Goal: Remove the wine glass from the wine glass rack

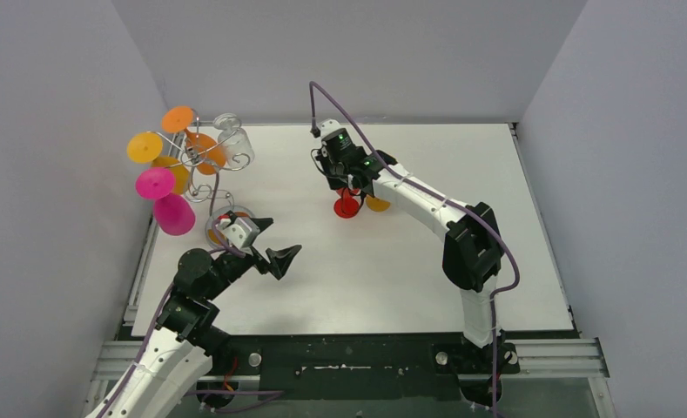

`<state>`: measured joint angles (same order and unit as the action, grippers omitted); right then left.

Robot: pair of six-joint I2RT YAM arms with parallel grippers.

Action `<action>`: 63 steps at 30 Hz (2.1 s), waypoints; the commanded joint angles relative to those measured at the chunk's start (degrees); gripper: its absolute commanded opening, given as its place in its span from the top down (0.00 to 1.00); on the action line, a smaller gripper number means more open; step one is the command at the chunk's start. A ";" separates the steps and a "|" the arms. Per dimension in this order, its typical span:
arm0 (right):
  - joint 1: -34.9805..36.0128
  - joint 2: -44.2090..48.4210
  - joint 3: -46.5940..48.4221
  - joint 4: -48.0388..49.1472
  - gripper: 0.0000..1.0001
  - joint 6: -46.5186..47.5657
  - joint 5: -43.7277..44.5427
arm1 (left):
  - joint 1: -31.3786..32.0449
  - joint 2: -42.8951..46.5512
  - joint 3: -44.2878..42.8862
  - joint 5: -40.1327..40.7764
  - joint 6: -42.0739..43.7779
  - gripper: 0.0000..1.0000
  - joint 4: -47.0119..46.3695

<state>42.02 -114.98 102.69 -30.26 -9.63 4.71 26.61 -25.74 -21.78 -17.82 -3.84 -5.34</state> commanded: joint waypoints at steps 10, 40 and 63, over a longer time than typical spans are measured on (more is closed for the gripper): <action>-0.26 -1.32 4.84 -3.94 0.82 1.67 0.39 | -0.68 -0.17 -2.39 -0.83 0.77 0.03 -1.31; -0.36 26.33 -24.89 24.09 0.36 -7.87 -22.58 | -0.78 2.53 -9.21 31.53 -35.58 0.03 27.03; -0.66 37.04 -34.59 23.49 0.29 -5.82 -15.50 | -0.42 -7.76 14.68 57.18 -47.22 0.02 0.71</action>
<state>41.91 -80.44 68.95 -9.43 -17.04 -13.93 26.15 -31.11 -7.73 32.27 -47.44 3.92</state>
